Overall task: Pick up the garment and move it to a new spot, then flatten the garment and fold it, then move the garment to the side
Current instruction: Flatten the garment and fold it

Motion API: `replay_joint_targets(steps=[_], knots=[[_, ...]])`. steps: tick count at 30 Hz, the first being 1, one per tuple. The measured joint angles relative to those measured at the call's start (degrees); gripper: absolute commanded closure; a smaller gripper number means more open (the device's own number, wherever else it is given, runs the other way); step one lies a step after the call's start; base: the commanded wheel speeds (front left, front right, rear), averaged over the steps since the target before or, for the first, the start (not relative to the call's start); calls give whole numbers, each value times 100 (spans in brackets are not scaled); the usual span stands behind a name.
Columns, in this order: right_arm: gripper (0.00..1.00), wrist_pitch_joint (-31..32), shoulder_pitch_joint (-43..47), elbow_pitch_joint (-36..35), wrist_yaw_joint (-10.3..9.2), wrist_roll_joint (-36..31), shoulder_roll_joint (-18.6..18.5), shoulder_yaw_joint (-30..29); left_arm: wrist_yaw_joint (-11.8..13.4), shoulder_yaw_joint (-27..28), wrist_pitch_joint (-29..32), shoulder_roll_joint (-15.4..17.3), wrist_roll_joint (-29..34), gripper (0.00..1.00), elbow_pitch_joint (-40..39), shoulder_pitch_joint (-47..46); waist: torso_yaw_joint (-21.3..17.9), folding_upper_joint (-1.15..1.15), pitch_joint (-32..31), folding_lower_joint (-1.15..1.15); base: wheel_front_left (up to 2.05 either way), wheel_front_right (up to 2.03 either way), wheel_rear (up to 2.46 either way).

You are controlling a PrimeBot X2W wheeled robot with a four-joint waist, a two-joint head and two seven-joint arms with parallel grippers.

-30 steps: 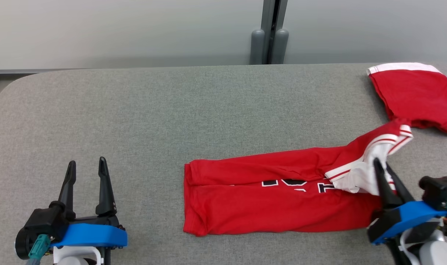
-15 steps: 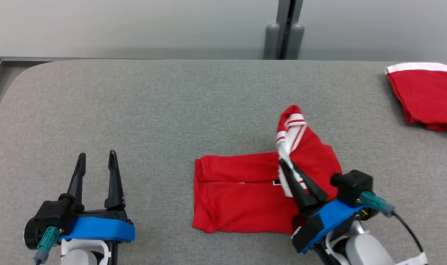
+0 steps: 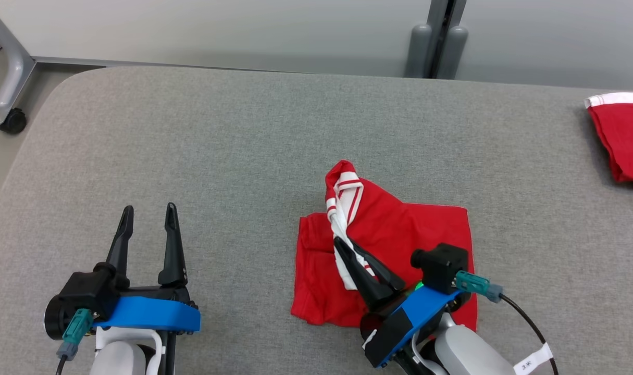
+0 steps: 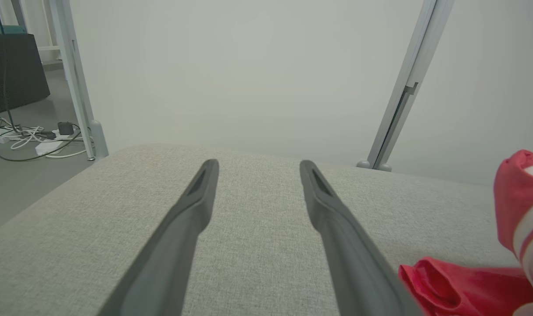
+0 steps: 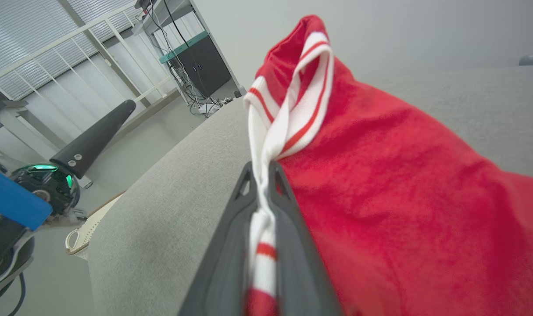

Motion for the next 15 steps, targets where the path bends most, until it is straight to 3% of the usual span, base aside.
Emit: replay_joint_targets(steps=[7, 8, 9, 15], knots=[[100, -285, -360, 493, 0, 417, 8, 436, 0, -30, 0, -2, -38, 0, 27, -90, 100, 0, 53, 0, 0, 0, 0], [62, -309, -411, 603, 0, 428, 5, 478, 0, -34, 0, -2, -38, 0, 32, -94, 105, 0, 53, 0, 0, 0, 0], [0, -293, -465, 709, -1, 431, 1, 548, 0, -38, -1, -3, -38, 0, 37, -95, 105, 0, 52, 0, 0, 0, 0], [0, -511, -738, 955, 0, 486, 11, 575, 0, 4, 0, -2, -44, 0, 63, -87, -9, 0, -1, 0, 0, 0, 0]])
